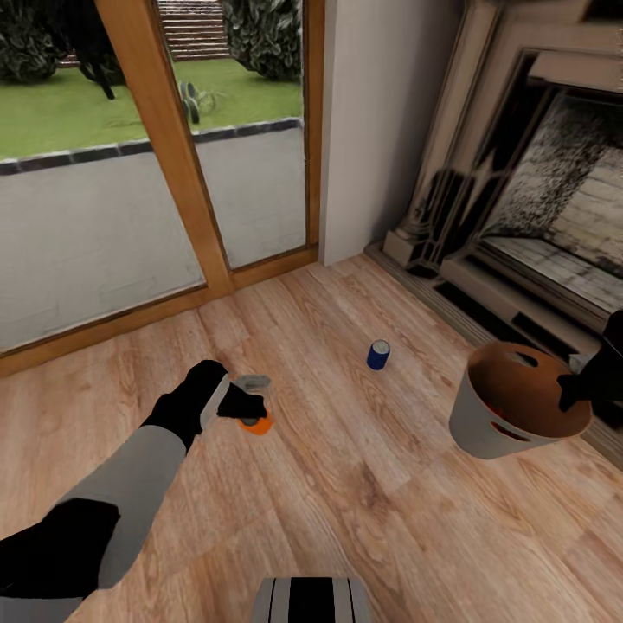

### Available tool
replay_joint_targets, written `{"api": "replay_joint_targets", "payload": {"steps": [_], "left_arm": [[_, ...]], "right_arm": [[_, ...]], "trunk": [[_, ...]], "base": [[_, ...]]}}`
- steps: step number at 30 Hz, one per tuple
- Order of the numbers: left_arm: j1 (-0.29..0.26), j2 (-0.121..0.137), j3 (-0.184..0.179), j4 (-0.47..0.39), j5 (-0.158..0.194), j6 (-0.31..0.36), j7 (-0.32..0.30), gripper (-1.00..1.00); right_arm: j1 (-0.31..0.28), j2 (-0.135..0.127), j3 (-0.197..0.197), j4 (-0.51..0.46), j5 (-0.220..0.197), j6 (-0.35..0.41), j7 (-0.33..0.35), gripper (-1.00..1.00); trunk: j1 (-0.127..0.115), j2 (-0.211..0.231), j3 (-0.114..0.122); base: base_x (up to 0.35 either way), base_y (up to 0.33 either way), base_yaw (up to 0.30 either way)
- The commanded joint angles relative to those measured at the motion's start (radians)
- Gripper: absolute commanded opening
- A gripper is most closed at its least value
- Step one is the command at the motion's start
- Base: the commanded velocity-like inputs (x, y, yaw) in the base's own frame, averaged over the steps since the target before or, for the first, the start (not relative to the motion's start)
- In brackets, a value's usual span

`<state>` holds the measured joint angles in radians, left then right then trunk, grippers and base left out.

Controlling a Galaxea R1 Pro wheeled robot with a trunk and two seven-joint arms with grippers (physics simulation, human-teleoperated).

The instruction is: Put the three can of soda from the living room inside the tash can in the kitchen.

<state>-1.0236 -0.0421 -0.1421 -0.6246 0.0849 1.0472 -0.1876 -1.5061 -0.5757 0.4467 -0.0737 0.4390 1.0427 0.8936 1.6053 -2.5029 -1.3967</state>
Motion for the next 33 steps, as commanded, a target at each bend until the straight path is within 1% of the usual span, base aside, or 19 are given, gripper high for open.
{"api": "replay_joint_targets", "payload": {"steps": [1, 3, 4, 6, 7, 9, 10, 11, 14, 16, 17, 21, 24, 25, 27, 28, 30, 32, 33], "left_arm": [[-0.021, 0.009, -0.001, 0.024, 0.006, 0.0, -0.028, -1.0], [-0.11, 0.052, -0.005, 0.137, 0.019, 0.0, -0.177, -1.0], [-0.135, 0.061, -0.006, 0.165, 0.021, 0.0, -0.22, -1.0], [-0.217, 0.09, -0.011, 0.247, 0.022, 0.0, -0.383, -1.0], [-0.241, 0.107, -0.012, 0.269, 0.02, 0.0, -0.445, -1.0], [-0.269, 0.144, -0.029, 0.29, 0.012, 0.0, -0.533, -1.0], [-0.276, 0.153, -0.041, 0.293, 0.011, 0.0, -0.554, -1.0], [-0.283, 0.162, -0.056, 0.296, 0.01, 0.0, -0.577, -1.0], [-0.315, 0.209, -0.195, 0.303, 0.006, 0.0, -0.748, -1.0], [-0.325, 0.219, -0.229, 0.304, 0.006, 0.0, -0.805, -1.0], [-0.333, 0.225, -0.252, 0.304, 0.005, 0.0, -0.847, -1.0], [-0.347, 0.232, -0.289, 0.301, 0.001, 0.0, -0.909, -1.0], [-0.355, 0.23, -0.33, 0.298, 0.0, 0.0, -0.964, -1.0], [-0.358, 0.229, -0.353, 0.291, 0.0, 0.0, -1.003, -1.0], [-0.361, 0.229, -0.385, 0.266, 0.001, 0.0, -1.065, -1.0], [-0.362, 0.23, -0.392, 0.256, 0.001, 0.0, -1.083, -1.0], [-0.364, 0.229, -0.409, 0.218, 0.001, 0.0, -1.129, -1.0], [-0.364, 0.228, -0.413, 0.203, 0.001, 0.0, -1.142, -1.0], [-0.364, 0.226, -0.416, 0.189, 0.001, 0.0, -1.151, -1.0]], "right_arm": [[0.002, 0.0, -0.007, -0.001, -0.009, 0.004, 0.003, -1.0], [0.007, -0.003, -0.008, -0.004, -0.009, 0.004, 0.01, -1.0], [0.008, -0.003, -0.008, -0.003, -0.009, 0.004, 0.012, -1.0], [0.012, -0.003, -0.009, -0.002, -0.009, 0.004, 0.014, -1.0], [0.018, -0.002, -0.008, -0.003, -0.01, 0.004, 0.015, -1.0], [0.033, 0.001, -0.008, -0.007, -0.011, 0.004, 0.016, -1.0], [0.036, 0.002, -0.008, -0.007, -0.011, 0.004, 0.017, -1.0], [0.038, 0.004, -0.008, -0.008, -0.011, 0.004, 0.017, -1.0], [0.047, 0.031, -0.01, -0.005, -0.012, 0.004, 0.017, -1.0], [0.055, 0.039, -0.01, -0.007, -0.012, 0.004, 0.017, -1.0], [0.064, 0.045, -0.011, -0.008, -0.012, 0.004, 0.018, -1.0], [0.084, 0.061, -0.01, -0.011, -0.013, 0.004, 0.019, -1.0], [0.106, 0.097, -0.011, -0.012, -0.012, 0.004, 0.019, -1.0], [0.117, 0.116, -0.011, -0.013, -0.011, 0.004, 0.019, -1.0], [0.132, 0.146, -0.011, -0.014, -0.01, 0.004, 0.018, -1.0], [0.137, 0.156, -0.011, -0.015, -0.01, 0.004, 0.017, -1.0], [0.156, 0.199, -0.011, -0.015, -0.01, 0.004, 0.015, -1.0], [0.164, 0.222, -0.011, -0.015, -0.01, 0.004, 0.015, -1.0], [0.171, 0.245, -0.012, -0.015, -0.009, 0.004, 0.013, -1.0]], "trunk": [[0.0, 0.0, 0.004], [-0.001, 0.001, 0.012], [-0.002, 0.001, 0.016], [-0.003, 0.001, 0.023], [-0.003, 0.002, 0.027], [-0.004, 0.002, 0.035], [-0.004, 0.002, 0.039], [-0.005, 0.003, 0.043], [-0.013, 0.017, 0.053], [-0.021, 0.031, 0.059], [-0.024, 0.038, 0.062], [-0.04, 0.066, 0.075], [-0.051, 0.087, 0.084], [-0.055, 0.094, 0.087], [-0.063, 0.108, 0.093], [-0.067, 0.115, 0.097], [-0.074, 0.129, 0.103], [-0.082, 0.143, 0.109], [-0.086, 0.15, 0.112]], "base": [[0.0, 0.0, 0.0], [0.0, 0.0, 0.0], [0.0, 0.0, 0.0], [0.0, 0.0, 0.0], [0.0, 0.0, 0.0], [0.0, 0.0, 0.0], [0.0, 0.0, 0.0], [0.0, 0.0, 0.0], [0.0, 0.0, 0.0], [0.0, 0.0, 0.0], [0.0, 0.0, 0.0], [0.0, 0.0, 0.0], [0.0, 0.0, 0.0], [0.0, 0.0, 0.0], [0.0, 0.0, 0.0], [0.0, 0.0, 0.0], [0.0, 0.0, 0.0], [0.0, 0.0, 0.0], [0.0, 0.0, 0.0]]}}
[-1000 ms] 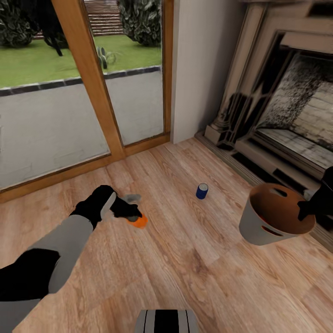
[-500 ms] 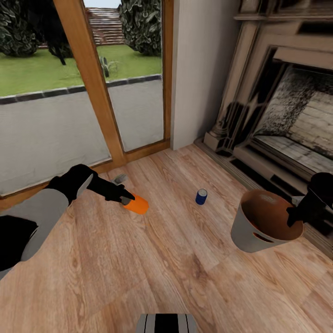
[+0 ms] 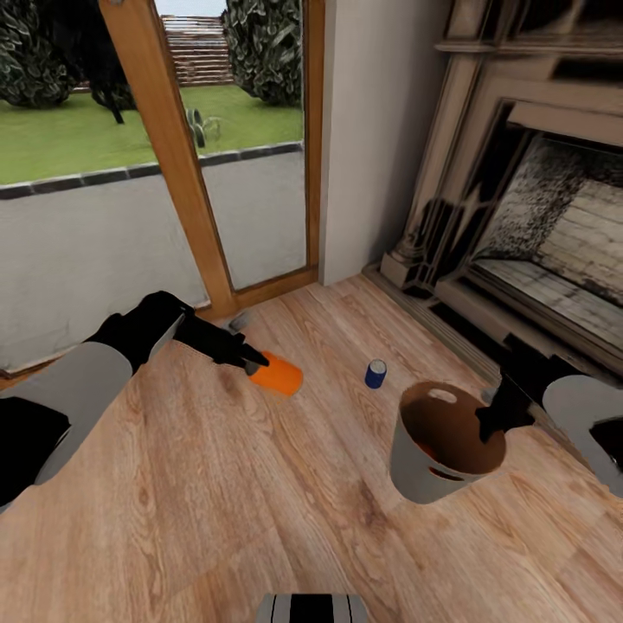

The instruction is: Put the three can of soda from the living room inside the tash can in the kitchen.

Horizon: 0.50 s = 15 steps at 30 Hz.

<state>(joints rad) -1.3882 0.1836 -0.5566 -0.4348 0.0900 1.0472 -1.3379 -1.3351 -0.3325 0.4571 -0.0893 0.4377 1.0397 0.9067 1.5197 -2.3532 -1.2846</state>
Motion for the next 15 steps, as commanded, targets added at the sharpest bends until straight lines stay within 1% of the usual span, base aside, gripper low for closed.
{"api": "replay_joint_targets", "payload": {"steps": [1, 2, 3, 4, 5, 6, 7, 8, 9, 10, 11, 13, 15], "left_arm": [[0.0, -0.001, -0.003, -0.016, -0.004, 0.0, -0.007, -1.0], [0.0, -0.001, -0.004, -0.033, -0.004, 0.0, -0.012, -1.0], [0.0, -0.002, -0.005, -0.059, -0.004, 0.0, -0.016, -1.0], [0.0, -0.003, -0.006, -0.067, -0.004, 0.0, -0.016, -1.0], [0.0, -0.003, -0.005, -0.081, -0.004, 0.0, -0.018, -1.0], [0.0, -0.003, -0.005, -0.088, -0.004, 0.0, -0.018, -1.0], [0.0, -0.004, -0.006, -0.101, -0.003, 0.0, -0.022, -1.0], [0.0, -0.003, -0.006, -0.126, -0.003, 0.0, -0.038, -1.0], [0.0, -0.003, -0.006, -0.143, -0.003, 0.0, -0.053, -1.0], [0.0, -0.003, -0.006, -0.152, -0.003, 0.0, -0.061, -1.0], [0.0, -0.003, -0.006, -0.176, -0.003, 0.0, -0.08, -1.0], [0.0, -0.004, -0.005, -0.197, -0.003, 0.0, -0.092, -1.0], [0.0, -0.004, -0.005, -0.21, -0.002, 0.0, -0.098, -1.0]], "right_arm": [[0.006, 0.021, -0.022, 0.0, -0.008, 0.008, -0.002, -1.0], [0.014, 0.039, -0.022, 0.0, -0.007, 0.008, -0.003, -1.0], [0.023, 0.066, -0.022, 0.0, -0.007, 0.008, -0.004, -1.0], [0.026, 0.076, -0.022, 0.0, -0.007, 0.008, -0.005, -1.0], [0.032, 0.093, -0.022, 0.0, -0.007, 0.008, -0.006, -1.0], [0.034, 0.101, -0.022, 0.0, -0.006, 0.008, -0.008, -1.0], [0.037, 0.117, -0.021, 0.0, -0.006, 0.008, -0.011, -1.0], [0.039, 0.139, -0.021, 0.0, -0.006, 0.008, -0.02, -1.0], [0.04, 0.152, -0.021, 0.0, -0.006, 0.008, -0.025, -1.0], [0.041, 0.158, -0.021, 0.0, -0.006, 0.008, -0.027, -1.0], [0.041, 0.177, -0.021, 0.0, -0.005, 0.008, -0.031, -1.0], [0.042, 0.192, -0.021, 0.0, -0.005, 0.008, -0.033, -1.0], [0.042, 0.201, -0.021, 0.0, -0.005, 0.008, -0.034, -1.0]], "trunk": [[-0.004, 0.007, 0.003], [-0.008, 0.014, 0.006], [-0.012, 0.021, 0.01], [-0.015, 0.028, 0.013], [-0.019, 0.035, 0.016], [-0.023, 0.042, 0.019], [-0.027, 0.049, 0.022], [-0.031, 0.056, 0.025], [-0.035, 0.063, 0.028], [-0.038, 0.07, 0.032], [-0.042, 0.077, 0.035], [-0.05, 0.091, 0.041], [-0.058, 0.105, 0.047]], "base": [[0.0, 0.0, 0.0], [0.0, 0.0, 0.0], [0.0, 0.0, 0.0], [0.0, 0.0, 0.0], [0.0, 0.0, 0.0], [0.0, 0.0, 0.0], [0.0, 0.0, 0.0], [0.0, 0.0, 0.0], [0.0, 0.0, 0.0], [0.0, 0.0, 0.0], [0.0, 0.0, 0.0], [0.0, 0.0, 0.0], [0.0, 0.0, 0.0]]}}
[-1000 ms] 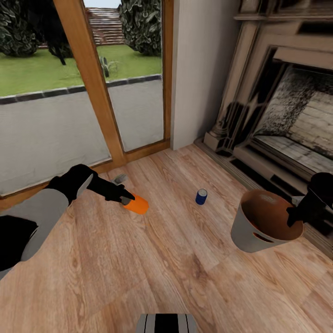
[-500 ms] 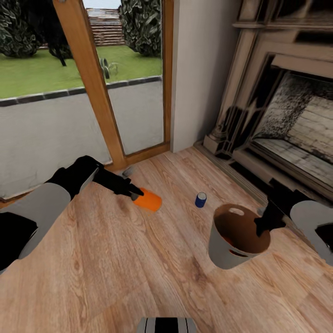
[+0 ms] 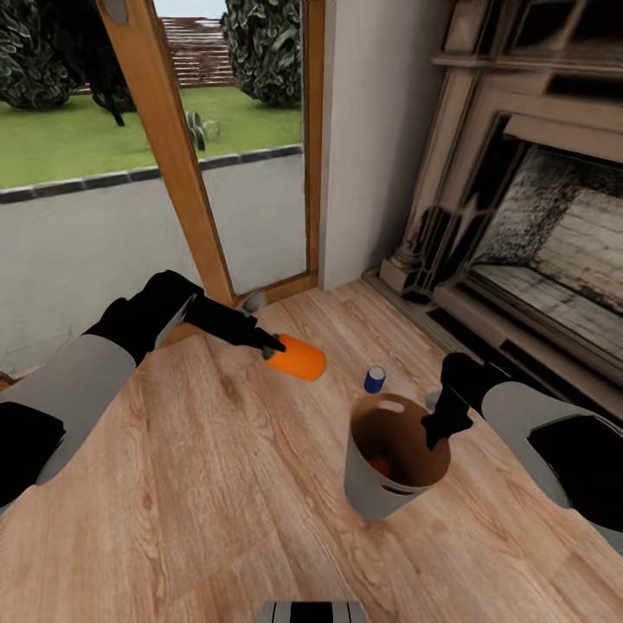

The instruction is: Put the three can of soda from the living room inside the tash can in the kitchen.

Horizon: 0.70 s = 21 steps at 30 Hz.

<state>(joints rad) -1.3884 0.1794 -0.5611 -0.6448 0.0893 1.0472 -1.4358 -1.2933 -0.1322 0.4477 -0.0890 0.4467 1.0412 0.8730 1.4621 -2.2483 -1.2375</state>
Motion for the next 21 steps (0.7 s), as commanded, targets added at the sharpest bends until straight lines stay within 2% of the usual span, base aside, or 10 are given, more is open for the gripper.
{"api": "replay_joint_targets", "payload": {"steps": [1, 7, 8, 9, 15, 19, 20, 21], "left_arm": [[0.0, -0.001, 0.0, -0.007, -0.001, 0.0, -0.002, -1.0], [0.001, -0.007, 0.003, -0.064, 0.0, 0.0, -0.01, -1.0], [0.002, -0.012, 0.003, -0.068, 0.001, 0.0, -0.011, -1.0], [0.002, -0.032, 0.001, -0.086, -0.001, 0.0, -0.011, -1.0], [0.004, -0.063, -0.017, -0.113, -0.004, 0.0, -0.012, -1.0], [0.004, -0.077, -0.056, -0.116, -0.005, 0.0, -0.012, -1.0], [0.005, -0.087, -0.094, -0.116, -0.006, 0.0, -0.011, -1.0], [0.005, -0.089, -0.107, -0.116, -0.006, 0.0, -0.011, -1.0]], "right_arm": [[0.0, 0.005, -0.012, 0.0, -0.014, 0.006, -0.001, -1.0], [0.0, 0.055, -0.013, 0.0, -0.014, 0.006, -0.005, -1.0], [0.0, 0.064, -0.014, 0.0, -0.014, 0.006, -0.006, -1.0], [0.0, 0.078, -0.015, 0.0, -0.014, 0.006, -0.007, -1.0], [0.0, 0.091, -0.017, 0.0, -0.015, 0.006, -0.008, -1.0], [-0.001, 0.094, -0.017, 0.0, -0.015, 0.006, -0.009, -1.0], [-0.002, 0.096, -0.017, 0.001, -0.015, 0.006, -0.009, -1.0], [-0.002, 0.096, -0.017, 0.002, -0.014, 0.006, -0.009, -1.0]], "trunk": [[-0.004, 0.007, 0.003], [-0.004, 0.007, 0.003], [-0.004, 0.007, 0.003], [-0.004, 0.007, 0.003], [-0.004, 0.007, 0.003], [-0.004, 0.007, 0.003], [-0.004, 0.007, 0.003], [-0.004, 0.007, 0.003]], "base": [[0.0, 0.0, 0.0], [0.0, 0.0, 0.0], [0.0, 0.0, 0.0], [0.0, 0.0, 0.0], [0.0, 0.0, 0.0], [0.0, 0.0, 0.0], [0.0, 0.0, 0.0], [0.0, 0.0, 0.0]]}}
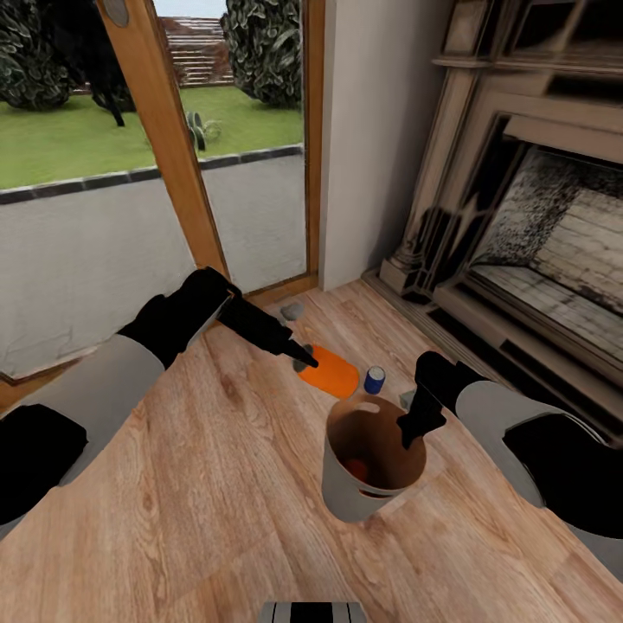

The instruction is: Put the three can of soda from the living room inside the tash can in the kitchen.

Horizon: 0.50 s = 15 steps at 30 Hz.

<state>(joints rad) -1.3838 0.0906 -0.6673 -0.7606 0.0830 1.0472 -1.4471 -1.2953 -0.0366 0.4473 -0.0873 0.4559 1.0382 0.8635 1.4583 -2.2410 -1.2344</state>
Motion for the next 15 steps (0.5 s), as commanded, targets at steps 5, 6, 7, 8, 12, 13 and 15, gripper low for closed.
{"api": "replay_joint_targets", "payload": {"steps": [5, 6, 7, 8, 12, 13, 15], "left_arm": [[0.001, -0.019, -0.06, 0.0, -0.001, 0.0, 0.001, -1.0], [0.001, -0.03, -0.072, 0.001, -0.001, 0.0, 0.002, -1.0], [0.001, -0.041, -0.088, 0.001, -0.001, 0.0, 0.002, -1.0], [0.0, -0.054, -0.102, 0.001, -0.001, 0.0, 0.002, -1.0], [0.0, -0.097, -0.123, 0.008, -0.004, 0.0, 0.005, -1.0], [0.0, -0.108, -0.125, 0.009, -0.004, 0.0, 0.006, -1.0], [0.0, -0.123, -0.13, 0.013, -0.005, 0.0, 0.01, -1.0]], "right_arm": [[-0.002, 0.002, -0.017, 0.001, -0.023, 0.009, 0.0, -1.0], [-0.003, 0.005, -0.017, 0.001, -0.023, 0.009, 0.0, -1.0], [-0.003, 0.01, -0.018, 0.002, -0.023, 0.009, 0.0, -1.0], [-0.004, 0.02, -0.017, 0.002, -0.023, 0.009, 0.0, -1.0], [-0.004, 0.052, -0.016, 0.003, -0.023, 0.009, -0.001, -1.0], [-0.004, 0.065, -0.016, 0.003, -0.023, 0.009, -0.001, -1.0], [-0.004, 0.086, -0.016, 0.003, -0.023, 0.009, -0.001, -1.0]], "trunk": [[0.0, 0.0, 0.0], [0.0, 0.0, 0.0], [0.0, 0.0, 0.0], [0.0, 0.0, 0.0], [0.0, 0.0, 0.0], [0.0, 0.0, 0.0], [0.0, 0.0, 0.0]], "base": [[0.0, 0.0, 0.0], [0.0, 0.0, 0.0], [0.0, 0.0, 0.0], [0.0, 0.0, 0.0], [0.0, 0.0, 0.0], [0.0, 0.0, 0.0], [0.0, 0.0, 0.0]]}}
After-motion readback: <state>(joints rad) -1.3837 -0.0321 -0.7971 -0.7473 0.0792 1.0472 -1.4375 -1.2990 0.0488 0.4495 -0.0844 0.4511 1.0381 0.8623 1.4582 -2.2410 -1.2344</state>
